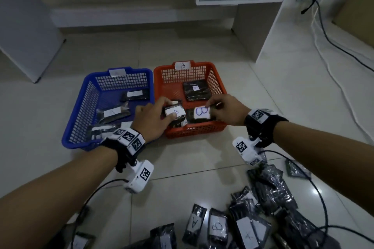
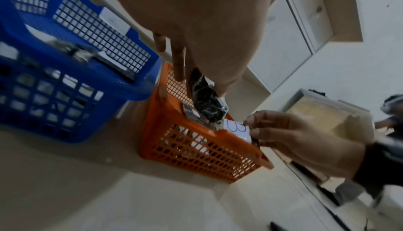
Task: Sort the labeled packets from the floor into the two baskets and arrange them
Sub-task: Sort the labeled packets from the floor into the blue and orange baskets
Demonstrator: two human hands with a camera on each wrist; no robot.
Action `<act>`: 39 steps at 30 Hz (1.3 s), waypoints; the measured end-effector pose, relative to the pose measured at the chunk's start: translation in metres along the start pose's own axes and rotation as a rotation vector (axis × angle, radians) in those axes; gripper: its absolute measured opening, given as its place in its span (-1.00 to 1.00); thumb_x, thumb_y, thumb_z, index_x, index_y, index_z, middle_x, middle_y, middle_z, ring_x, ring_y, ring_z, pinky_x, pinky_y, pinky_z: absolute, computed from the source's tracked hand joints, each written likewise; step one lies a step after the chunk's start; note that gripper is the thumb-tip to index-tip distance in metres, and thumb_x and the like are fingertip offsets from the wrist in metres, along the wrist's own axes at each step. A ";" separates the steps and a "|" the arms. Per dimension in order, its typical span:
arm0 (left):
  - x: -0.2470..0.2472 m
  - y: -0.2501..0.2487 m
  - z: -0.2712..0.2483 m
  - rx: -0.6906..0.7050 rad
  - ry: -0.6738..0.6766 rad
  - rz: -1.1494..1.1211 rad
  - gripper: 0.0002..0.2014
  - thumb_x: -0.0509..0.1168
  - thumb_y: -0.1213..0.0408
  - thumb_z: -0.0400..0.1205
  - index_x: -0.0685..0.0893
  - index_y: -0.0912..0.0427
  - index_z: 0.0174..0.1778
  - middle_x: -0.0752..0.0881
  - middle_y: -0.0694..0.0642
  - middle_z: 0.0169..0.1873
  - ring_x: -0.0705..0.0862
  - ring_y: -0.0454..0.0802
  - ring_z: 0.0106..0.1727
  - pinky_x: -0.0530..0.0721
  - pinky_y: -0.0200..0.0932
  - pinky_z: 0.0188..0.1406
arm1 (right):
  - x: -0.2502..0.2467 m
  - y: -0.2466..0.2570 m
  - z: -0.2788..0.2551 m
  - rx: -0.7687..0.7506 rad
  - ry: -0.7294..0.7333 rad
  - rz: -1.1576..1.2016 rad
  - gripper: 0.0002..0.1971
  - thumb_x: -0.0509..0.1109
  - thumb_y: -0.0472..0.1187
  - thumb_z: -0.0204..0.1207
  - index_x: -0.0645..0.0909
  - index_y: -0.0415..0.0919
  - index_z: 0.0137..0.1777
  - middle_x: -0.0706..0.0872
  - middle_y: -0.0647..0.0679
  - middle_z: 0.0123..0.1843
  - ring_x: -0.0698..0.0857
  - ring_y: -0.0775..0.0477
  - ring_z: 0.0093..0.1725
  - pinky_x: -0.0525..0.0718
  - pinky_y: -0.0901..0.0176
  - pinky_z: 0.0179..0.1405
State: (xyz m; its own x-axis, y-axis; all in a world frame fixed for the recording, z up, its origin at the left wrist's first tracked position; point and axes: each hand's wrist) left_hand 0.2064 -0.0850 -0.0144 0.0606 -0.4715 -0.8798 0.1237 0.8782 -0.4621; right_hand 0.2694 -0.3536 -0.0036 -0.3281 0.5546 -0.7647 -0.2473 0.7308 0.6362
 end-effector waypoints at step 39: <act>-0.025 0.053 -0.244 0.122 0.871 0.246 -0.44 0.35 -0.32 0.52 0.50 -0.14 0.37 0.61 -0.11 0.22 0.59 -0.04 0.22 0.52 -0.07 0.13 | 0.143 0.078 -0.149 -0.347 0.733 -0.451 -0.49 0.36 0.08 0.65 0.48 -0.03 0.56 0.59 -0.08 0.38 0.61 -0.15 0.32 0.63 -0.15 0.33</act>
State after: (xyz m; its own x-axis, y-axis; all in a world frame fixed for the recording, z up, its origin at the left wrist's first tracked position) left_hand -0.0306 -0.0073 -0.0444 -0.6638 -0.0011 -0.7479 0.3131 0.9077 -0.2793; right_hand 0.0671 -0.2768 -0.0477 -0.5997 -0.2298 -0.7665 -0.7118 0.5909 0.3797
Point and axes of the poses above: each hand's wrist, its own z-axis towards the middle knuckle, its own x-axis out of the palm, y = z × x
